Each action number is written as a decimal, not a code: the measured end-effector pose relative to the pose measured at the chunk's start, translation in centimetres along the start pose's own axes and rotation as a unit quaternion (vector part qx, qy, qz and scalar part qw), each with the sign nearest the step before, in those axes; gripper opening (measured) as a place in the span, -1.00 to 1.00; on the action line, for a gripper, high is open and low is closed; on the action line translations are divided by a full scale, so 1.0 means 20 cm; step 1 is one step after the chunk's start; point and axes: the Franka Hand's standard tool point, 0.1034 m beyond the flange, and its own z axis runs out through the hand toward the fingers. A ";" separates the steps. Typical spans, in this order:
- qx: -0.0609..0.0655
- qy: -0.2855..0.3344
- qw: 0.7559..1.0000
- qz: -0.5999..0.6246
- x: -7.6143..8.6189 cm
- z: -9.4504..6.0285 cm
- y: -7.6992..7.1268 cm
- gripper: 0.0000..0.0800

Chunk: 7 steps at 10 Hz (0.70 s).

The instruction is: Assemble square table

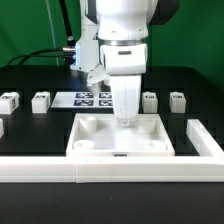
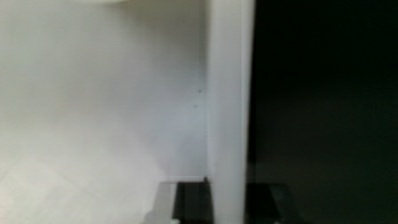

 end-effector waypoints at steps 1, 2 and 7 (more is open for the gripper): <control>0.000 0.000 1.000 0.000 0.00 0.00 0.00 -0.85; 0.000 0.000 1.000 0.000 0.00 0.00 0.00 -0.85; -0.007 0.009 1.000 -0.010 0.18 0.01 0.07 -0.85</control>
Offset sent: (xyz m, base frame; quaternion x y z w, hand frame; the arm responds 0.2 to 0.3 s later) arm 0.0195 0.0318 -0.0091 0.0020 0.0056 -0.0559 0.9984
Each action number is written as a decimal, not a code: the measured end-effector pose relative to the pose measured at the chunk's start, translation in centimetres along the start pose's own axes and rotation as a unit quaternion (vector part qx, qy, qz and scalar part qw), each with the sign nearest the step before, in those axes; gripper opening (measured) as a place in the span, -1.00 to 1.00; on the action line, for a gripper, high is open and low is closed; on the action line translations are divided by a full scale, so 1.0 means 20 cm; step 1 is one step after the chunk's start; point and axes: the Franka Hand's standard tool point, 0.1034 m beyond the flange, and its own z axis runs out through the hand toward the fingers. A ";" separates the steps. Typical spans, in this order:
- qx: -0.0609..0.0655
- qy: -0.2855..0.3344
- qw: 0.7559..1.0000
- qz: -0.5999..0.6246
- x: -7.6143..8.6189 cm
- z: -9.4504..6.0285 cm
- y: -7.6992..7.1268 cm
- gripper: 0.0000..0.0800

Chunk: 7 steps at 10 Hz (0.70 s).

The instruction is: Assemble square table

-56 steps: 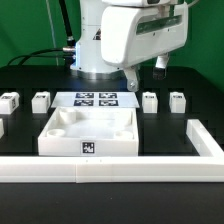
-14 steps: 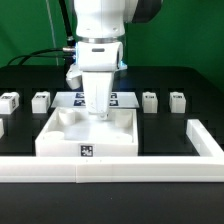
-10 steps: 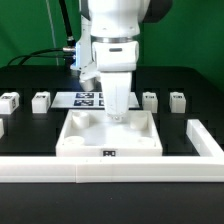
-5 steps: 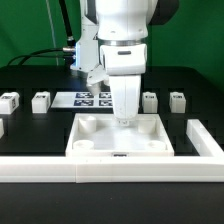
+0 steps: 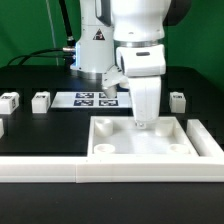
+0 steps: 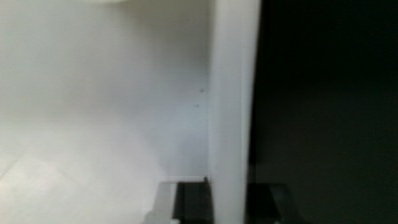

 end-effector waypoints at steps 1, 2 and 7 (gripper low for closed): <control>0.000 0.000 1.000 0.003 0.03 0.00 0.00 -0.85; 0.001 0.000 1.000 0.003 0.05 0.00 0.00 -0.85; 0.000 0.001 1.000 0.002 0.08 0.00 0.00 -0.85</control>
Offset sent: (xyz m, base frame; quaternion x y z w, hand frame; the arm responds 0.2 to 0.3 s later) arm 0.0114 0.0235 -0.0021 -0.0122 0.0063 -0.0341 0.9993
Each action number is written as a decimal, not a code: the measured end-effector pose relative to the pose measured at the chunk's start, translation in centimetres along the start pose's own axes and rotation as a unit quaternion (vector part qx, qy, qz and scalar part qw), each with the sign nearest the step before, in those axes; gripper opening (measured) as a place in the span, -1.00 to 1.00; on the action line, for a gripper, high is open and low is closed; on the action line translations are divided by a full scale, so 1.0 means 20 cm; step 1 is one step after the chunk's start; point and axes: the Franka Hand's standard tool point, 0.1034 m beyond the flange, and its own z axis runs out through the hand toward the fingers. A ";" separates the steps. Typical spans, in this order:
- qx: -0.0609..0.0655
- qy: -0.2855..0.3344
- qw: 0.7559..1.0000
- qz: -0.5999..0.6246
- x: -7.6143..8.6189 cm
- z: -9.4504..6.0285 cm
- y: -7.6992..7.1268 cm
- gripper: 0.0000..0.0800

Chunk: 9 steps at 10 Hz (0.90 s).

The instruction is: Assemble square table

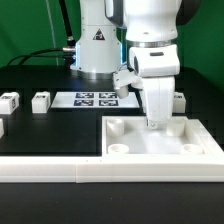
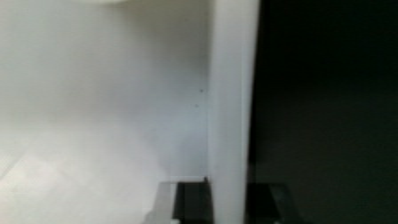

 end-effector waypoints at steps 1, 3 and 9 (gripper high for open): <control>0.000 0.000 1.000 0.000 0.00 0.00 0.00 -0.85; 0.001 0.000 1.000 0.001 0.00 0.00 0.00 -0.60; 0.000 0.000 1.000 0.014 -0.01 0.00 0.00 0.59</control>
Offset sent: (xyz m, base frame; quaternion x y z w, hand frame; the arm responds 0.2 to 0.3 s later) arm 0.0000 0.0000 0.0000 0.0000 0.0000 0.0000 1.0000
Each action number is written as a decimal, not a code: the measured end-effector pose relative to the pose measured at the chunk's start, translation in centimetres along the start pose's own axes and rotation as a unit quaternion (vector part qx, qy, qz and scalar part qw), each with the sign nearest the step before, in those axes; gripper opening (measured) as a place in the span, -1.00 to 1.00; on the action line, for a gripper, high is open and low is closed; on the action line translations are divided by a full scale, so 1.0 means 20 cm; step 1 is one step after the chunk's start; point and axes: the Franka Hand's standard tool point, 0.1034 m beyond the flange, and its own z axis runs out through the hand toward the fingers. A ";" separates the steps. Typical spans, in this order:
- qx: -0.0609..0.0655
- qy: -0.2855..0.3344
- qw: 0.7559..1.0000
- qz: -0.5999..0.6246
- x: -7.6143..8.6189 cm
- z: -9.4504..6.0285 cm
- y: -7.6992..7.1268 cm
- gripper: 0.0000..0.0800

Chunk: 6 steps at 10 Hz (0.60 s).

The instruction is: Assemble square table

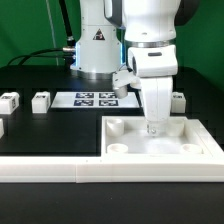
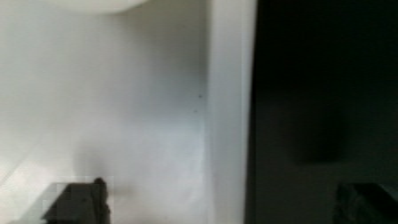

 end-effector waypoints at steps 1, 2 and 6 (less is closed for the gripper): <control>-0.005 -0.001 0.999 0.043 0.02 -0.05 -0.02 0.62; -0.012 -0.003 0.997 0.079 0.04 -0.11 -0.05 0.62; -0.029 -0.003 0.990 0.137 0.12 -0.24 -0.11 0.62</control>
Offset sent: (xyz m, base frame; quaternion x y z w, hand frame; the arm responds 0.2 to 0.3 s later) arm -0.0266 0.0185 0.0428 -0.0200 -0.0240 0.1376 0.9900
